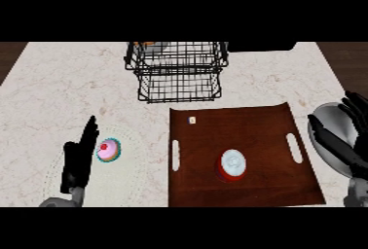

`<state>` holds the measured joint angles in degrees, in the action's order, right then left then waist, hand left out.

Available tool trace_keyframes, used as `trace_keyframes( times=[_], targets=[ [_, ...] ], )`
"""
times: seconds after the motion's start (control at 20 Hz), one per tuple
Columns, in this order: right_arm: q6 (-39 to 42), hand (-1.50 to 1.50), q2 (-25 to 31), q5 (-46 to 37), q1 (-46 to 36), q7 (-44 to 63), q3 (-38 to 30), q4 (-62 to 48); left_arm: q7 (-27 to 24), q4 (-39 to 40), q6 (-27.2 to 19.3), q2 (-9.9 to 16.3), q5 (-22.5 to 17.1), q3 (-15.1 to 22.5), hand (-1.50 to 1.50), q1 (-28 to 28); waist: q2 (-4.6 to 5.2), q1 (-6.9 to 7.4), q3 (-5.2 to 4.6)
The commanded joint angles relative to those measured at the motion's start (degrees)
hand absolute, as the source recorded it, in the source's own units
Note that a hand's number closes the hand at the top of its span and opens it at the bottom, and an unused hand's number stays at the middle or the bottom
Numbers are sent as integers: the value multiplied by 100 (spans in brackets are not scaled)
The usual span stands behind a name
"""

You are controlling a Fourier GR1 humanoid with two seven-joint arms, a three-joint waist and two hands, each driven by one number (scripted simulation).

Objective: Pick the can from the tray and place it in the tiered basket

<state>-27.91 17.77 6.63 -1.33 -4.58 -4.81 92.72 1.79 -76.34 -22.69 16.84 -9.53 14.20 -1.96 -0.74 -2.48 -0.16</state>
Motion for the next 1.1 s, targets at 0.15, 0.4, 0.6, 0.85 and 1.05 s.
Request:
trace_keyframes(
  times=[0.15, 0.4, 0.6, 0.85, 1.05],
  targets=[
    [-670, -150, -442, -370, 1641, 592, 389, 2630, 28, -511, -31, -201, 81, 185, 0, 508, 43, 165, 11],
    [-35, -150, 520, -1173, 2397, 2074, 1203, 2957, -200, -330, 286, 48, -88, -25, 0, 590, 60, 180, -12],
    [495, -150, 1422, -2014, 2667, 3168, 1629, 3500, -261, -223, 156, -185, 56, 167, 0, 589, 89, 221, -36],
    [1060, -150, 2148, -3155, 2845, 4761, 2001, 4304, -275, -104, 245, -142, 8, 43, 0, 397, 104, 224, -48],
    [1576, -150, 2348, -3969, 2212, 6382, 2142, 4818, -237, -272, 59, -317, 273, 346, 0, 499, 100, 380, -32]
  ],
)
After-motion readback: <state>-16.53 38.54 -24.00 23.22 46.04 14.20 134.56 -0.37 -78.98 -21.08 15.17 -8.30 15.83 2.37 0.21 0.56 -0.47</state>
